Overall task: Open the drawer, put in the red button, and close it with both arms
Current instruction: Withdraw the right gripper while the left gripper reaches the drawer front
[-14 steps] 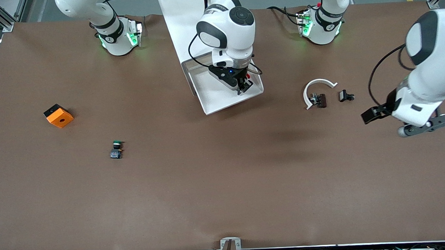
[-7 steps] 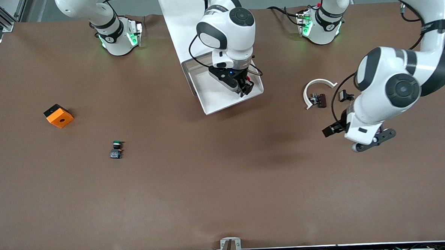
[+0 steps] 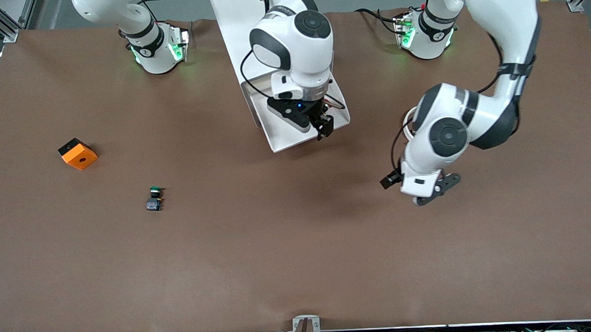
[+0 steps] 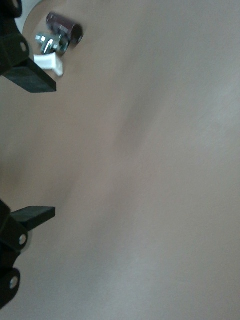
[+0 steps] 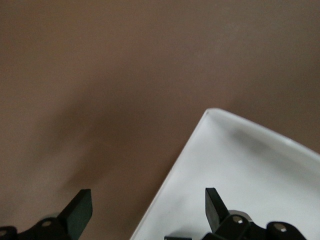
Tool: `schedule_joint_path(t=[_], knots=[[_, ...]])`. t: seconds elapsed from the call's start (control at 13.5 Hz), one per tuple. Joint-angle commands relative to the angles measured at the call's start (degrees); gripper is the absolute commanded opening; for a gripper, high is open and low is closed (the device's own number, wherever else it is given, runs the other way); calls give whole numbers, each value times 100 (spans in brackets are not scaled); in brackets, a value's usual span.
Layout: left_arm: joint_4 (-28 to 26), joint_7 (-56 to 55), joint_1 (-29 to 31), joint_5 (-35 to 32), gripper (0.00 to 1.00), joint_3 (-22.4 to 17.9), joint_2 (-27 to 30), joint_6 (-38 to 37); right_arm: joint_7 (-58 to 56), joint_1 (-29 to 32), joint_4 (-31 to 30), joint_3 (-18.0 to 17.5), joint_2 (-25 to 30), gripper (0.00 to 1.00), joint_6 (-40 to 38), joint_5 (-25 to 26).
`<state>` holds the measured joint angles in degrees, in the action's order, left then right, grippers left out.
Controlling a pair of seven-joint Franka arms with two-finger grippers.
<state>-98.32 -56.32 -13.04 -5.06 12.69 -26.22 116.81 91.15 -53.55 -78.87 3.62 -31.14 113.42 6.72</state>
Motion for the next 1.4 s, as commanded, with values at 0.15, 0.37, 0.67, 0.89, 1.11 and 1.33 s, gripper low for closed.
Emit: schedule_joint_path(t=[0.15, 0.37, 0.67, 0.89, 1.11, 1.33], knots=[[252, -124, -418, 197, 100, 146, -392, 211, -2123, 967, 82, -72, 537, 100, -688, -486], [200, -133, -770, 655, 100, 146, -489, 194, -3879, 1757, 82, -72, 889, 100, -1522, -541], [112, -203, -814, 1217, 100, 514, -481, 62, -6385, 2953, 82, -63, 1363, 100, -2577, -532], [-28, -475, -981, 1236, 100, 734, -480, -44, -7915, 3814, 82, -54, 1662, 100, -3079, -523], [-178, -677, -1131, 1244, 100, 875, -428, -79, -9077, 4527, 82, -36, 1812, 100, -3396, -462], [-178, -757, -1131, 1244, 100, 1252, -419, -342, -9686, 5090, 100, -45, 1909, 100, -3546, -435]])
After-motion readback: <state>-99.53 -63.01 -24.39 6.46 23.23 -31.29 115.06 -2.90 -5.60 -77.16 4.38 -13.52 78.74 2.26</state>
